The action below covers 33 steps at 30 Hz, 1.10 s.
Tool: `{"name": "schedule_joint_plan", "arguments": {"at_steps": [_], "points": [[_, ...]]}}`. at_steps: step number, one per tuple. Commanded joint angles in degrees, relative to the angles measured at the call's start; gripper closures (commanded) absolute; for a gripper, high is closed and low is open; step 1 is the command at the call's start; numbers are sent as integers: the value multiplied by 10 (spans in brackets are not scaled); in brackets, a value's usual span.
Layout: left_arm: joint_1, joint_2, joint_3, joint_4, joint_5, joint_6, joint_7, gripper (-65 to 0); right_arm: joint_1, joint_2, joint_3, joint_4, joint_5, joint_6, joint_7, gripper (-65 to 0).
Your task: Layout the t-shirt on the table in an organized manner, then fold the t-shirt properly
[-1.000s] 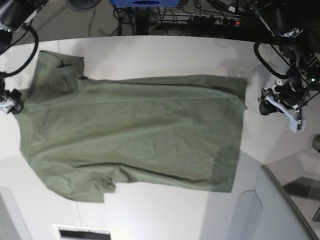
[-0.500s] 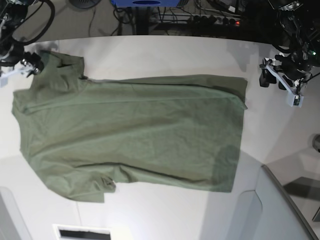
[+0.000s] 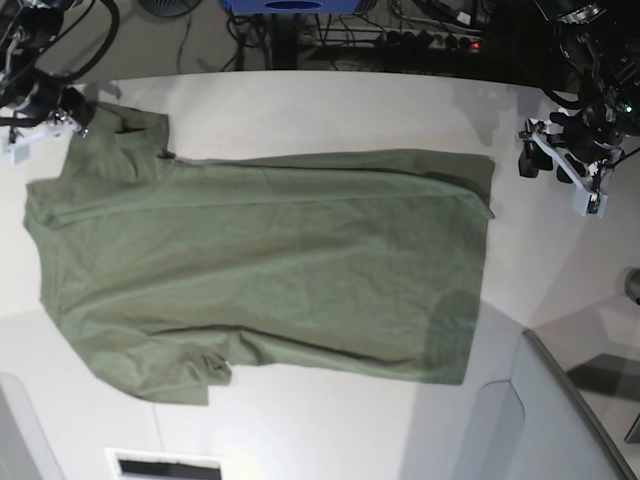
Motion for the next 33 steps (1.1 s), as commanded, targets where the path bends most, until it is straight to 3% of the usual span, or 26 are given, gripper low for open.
{"name": "schedule_joint_plan", "arguments": {"at_steps": [1,7,12,15,26,33], "points": [[-5,-9,-3,8,-5,-1,-10,-390,11,8,0,9,6,2,4,-2],[-6,-9,-3,8,-5,-1,-10,-390,80,20,-1,32,6,2,-50,-2],[-6,-9,-3,7,-4,-1,-10,-390,190,26,-6,31,3,1,-94,-6],[-6,-9,-3,7,-3,-1,-10,-390,250,42,-62,-5,3,1,-86,-6],[-4,-10,-3,7,-2,-1,-10,-390,384,81,-220,-257,3,0,93,-8],[-4,-10,-3,7,-2,-1,-10,-390,404,80,-248,-328,3,0,176,-8]]}}
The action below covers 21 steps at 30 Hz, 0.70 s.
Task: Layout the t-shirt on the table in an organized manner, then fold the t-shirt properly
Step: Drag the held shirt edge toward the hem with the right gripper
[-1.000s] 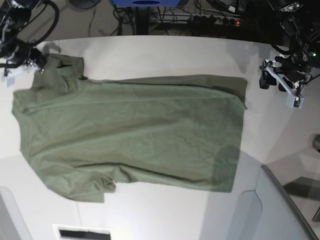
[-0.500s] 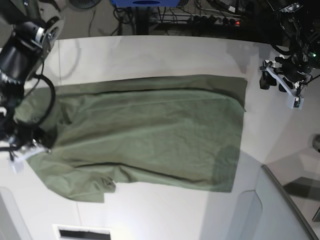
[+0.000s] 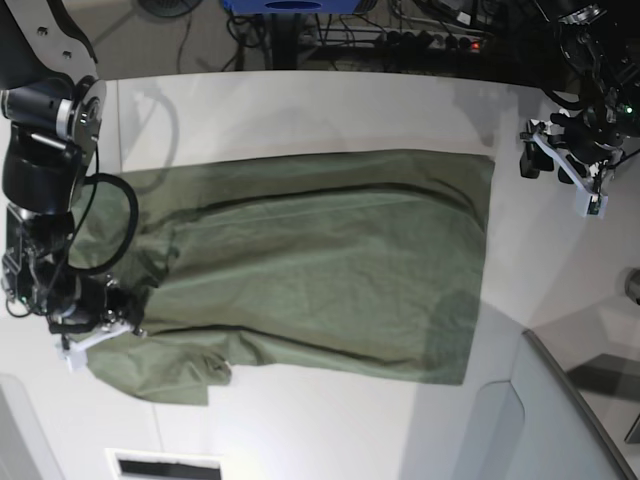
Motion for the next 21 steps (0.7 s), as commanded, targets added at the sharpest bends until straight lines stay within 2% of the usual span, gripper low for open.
{"name": "schedule_joint_plan", "arguments": {"at_steps": [1,3,4,10,12,15,18,21], "points": [[-2,-9,-3,8,-5,-1,-8,-390,22,8,1,5,10,5,19,-9],[-3,-9,-3,8,-5,-1,-8,-390,22,7,1,1,10,5,35,-30],[-3,-9,-3,8,-5,-1,-8,-390,22,7,1,1,10,4,39,-63],[-5,-9,-2,-14,-5,-1,-8,-390,13,9,14,9,14,6,36,-386],[-5,-13,-2,-30,-5,-1,-9,-390,-13,9,65,44,17,6,36,-389],[2,-24,-1,-60,-5,-1,-14,-390,-92,4,125,153,60,5,35,-363],[30,-28,0,-89,-5,-1,-76,-390,-188,4,128,261,101,2,12,-365],[57,-25,-1,-105,-9,-1,-132,-390,-275,3,130,320,139,1,0,-366]]}}
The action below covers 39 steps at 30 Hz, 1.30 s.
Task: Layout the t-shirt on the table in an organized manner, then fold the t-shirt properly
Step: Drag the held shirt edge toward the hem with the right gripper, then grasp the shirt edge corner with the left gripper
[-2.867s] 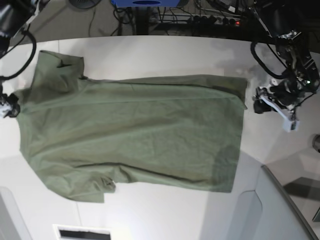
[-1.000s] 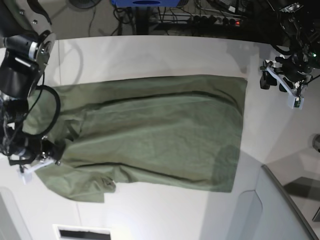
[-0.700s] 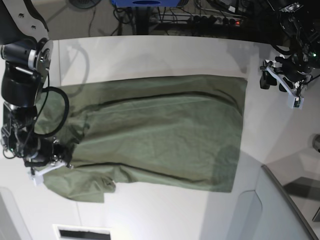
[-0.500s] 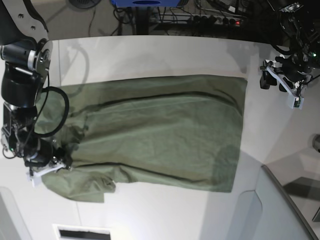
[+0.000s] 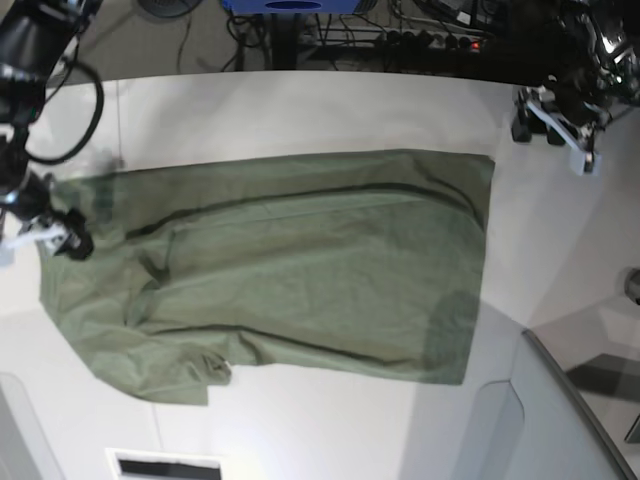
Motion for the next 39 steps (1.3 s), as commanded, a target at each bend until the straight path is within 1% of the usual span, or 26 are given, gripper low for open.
{"name": "schedule_joint_plan", "arguments": {"at_steps": [1,2,5,10,11,14,18,20,24,27,28,29,30,33,34,37,39], "points": [[0,-10,-3,2,-8,-3,-17,-390,-11,5,9,11,23,4,19,-366],[0,-9,-3,-4,-8,-3,-18,-390,-28,-2,27,11,37,4,27,-366],[-1,1,-3,-12,-8,-3,-19,-390,-49,-29,91,-14,41,-4,42,-366],[-6,8,-2,-11,-8,-3,-19,-390,-44,-32,138,-88,26,-7,44,-366],[-6,8,-2,-11,-8,-3,-19,-390,-40,-30,147,-104,26,-7,45,-366],[-6,8,-1,-11,-8,-3,-19,-390,-13,-8,170,-166,26,-7,47,-366],[-6,9,-1,-11,-8,-3,-19,-390,26,35,172,-271,26,-6,89,-366],[-6,9,-1,-11,-8,-3,-19,-390,45,48,172,-308,26,-6,98,-366],[-5,10,-1,-11,-8,-3,-19,-390,58,52,171,-324,26,-6,97,-363],[-5,20,-1,-11,-8,-3,-19,-390,58,49,172,-327,26,-6,97,-360],[-6,23,-1,-11,-8,-3,-19,-390,58,48,172,-328,26,-6,97,-348],[-6,27,-1,-12,-8,-3,-19,-390,57,48,172,-328,26,-6,97,-314],[-7,35,-1,-12,-12,-3,-19,-390,57,48,172,-329,26,-6,97,-264],[-11,46,0,-19,-49,-3,-18,-397,55,47,172,-330,27,-6,96,-35],[-12,47,0,-23,-63,-3,-18,-397,55,47,172,-330,27,-6,96,0],[-14,50,14,-40,-109,-3,-19,-398,54,47,172,-330,27,-6,95,-18],[-14,51,23,-47,-119,-3,-20,-398,54,47,172,-330,27,-6,95,-9]]}}
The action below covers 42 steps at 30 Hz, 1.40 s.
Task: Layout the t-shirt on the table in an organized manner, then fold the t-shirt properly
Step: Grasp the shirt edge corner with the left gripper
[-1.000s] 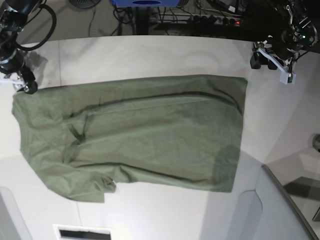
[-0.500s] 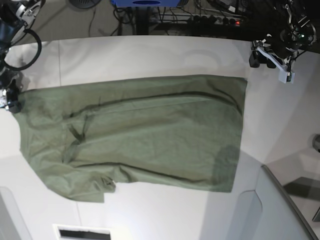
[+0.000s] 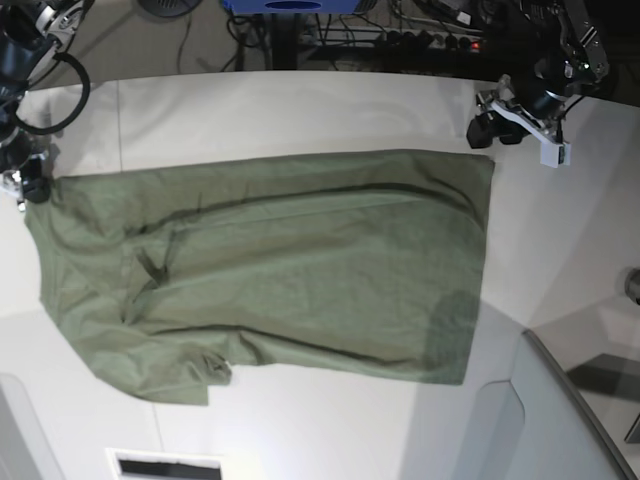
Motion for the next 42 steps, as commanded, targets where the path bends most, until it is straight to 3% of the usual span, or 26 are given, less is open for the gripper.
{"name": "schedule_joint_plan", "arguments": {"at_steps": [1,11,16,20,32,34,40,42], "points": [[-2,-3,4,-1,-3,-5,1,-398,-1,3,-1,-1,-20,-14,-16,-8],[-65,9,-23,-73,-2,-5,-1,-390,1,3,2,0,-18,-14,-43,-8],[-66,10,-25,-72,-2,-5,-4,-390,1,3,2,0,-18,-14,-43,-8],[-62,11,-20,-82,-2,-5,-46,-388,2,4,2,0,-18,-14,-43,-8],[-69,10,-20,-115,-2,-5,-49,-385,2,4,2,0,-18,-14,-43,-9],[-69,10,-21,-116,-2,-5,-50,-334,2,4,2,0,-18,-14,-43,-9],[-74,10,-22,-116,-2,-5,-50,-10,2,4,2,0,-18,-14,-43,-9],[-79,10,-23,-118,-2,-5,-50,0,2,4,2,0,-18,-14,-43,-9]]}}
